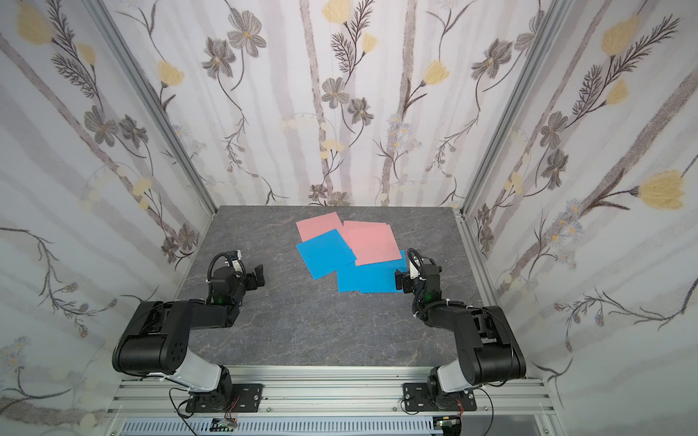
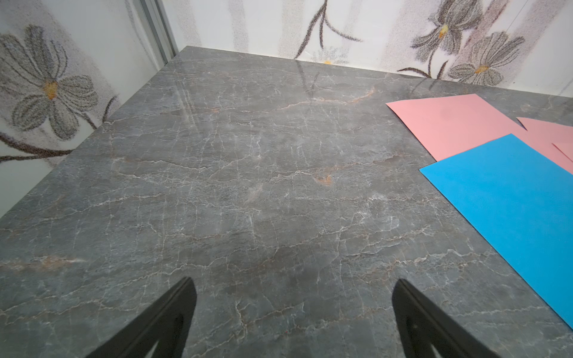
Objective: Sort the scattered colored papers by color
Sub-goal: Pick up the colored paper from the center of the board.
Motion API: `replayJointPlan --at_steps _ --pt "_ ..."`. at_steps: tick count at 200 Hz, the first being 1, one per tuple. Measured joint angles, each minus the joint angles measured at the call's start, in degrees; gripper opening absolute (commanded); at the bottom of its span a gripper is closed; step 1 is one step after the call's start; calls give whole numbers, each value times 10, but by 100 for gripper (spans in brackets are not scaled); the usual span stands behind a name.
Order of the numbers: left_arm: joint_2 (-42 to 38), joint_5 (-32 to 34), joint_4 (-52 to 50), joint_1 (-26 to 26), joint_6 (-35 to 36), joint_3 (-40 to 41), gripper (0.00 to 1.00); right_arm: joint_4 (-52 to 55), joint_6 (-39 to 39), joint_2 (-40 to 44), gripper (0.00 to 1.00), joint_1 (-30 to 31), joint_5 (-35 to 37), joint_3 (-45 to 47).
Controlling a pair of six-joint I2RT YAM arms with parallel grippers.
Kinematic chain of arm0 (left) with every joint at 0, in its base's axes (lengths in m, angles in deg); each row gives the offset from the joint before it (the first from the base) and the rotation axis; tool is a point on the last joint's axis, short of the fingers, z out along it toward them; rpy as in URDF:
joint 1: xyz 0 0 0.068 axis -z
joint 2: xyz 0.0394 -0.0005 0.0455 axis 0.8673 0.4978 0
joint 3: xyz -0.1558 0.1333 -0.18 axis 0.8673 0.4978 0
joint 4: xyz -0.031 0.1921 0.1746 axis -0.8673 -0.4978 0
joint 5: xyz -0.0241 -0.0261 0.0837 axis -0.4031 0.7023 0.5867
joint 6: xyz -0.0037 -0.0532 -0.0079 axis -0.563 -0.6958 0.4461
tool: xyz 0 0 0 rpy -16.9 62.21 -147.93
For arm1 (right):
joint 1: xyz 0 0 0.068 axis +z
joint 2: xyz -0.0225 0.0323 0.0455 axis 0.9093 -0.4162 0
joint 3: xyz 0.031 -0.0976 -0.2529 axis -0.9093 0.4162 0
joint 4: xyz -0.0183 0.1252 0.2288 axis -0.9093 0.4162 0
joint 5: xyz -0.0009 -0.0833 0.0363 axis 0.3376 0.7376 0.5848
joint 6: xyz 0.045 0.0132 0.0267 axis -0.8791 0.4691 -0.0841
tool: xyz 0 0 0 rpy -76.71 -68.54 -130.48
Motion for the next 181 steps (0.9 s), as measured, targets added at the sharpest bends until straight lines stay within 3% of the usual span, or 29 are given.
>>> replayJointPlan --at_steps 36,70,103,138,181 --pt "-6 1 -12 4 2 -6 100 3 0 13 100 1 0 2" --pt "-103 70 -164 35 2 -108 100 89 0 100 100 12 50 -31" --pt "-157 126 -327 38 -110 -199 100 236 -49 151 100 21 106 -104" --pt "-94 104 -515 70 -216 -336 99 391 -119 113 100 48 114 -205" --pt "80 22 -712 134 -249 -498 99 479 -182 77 100 96 82 -233"
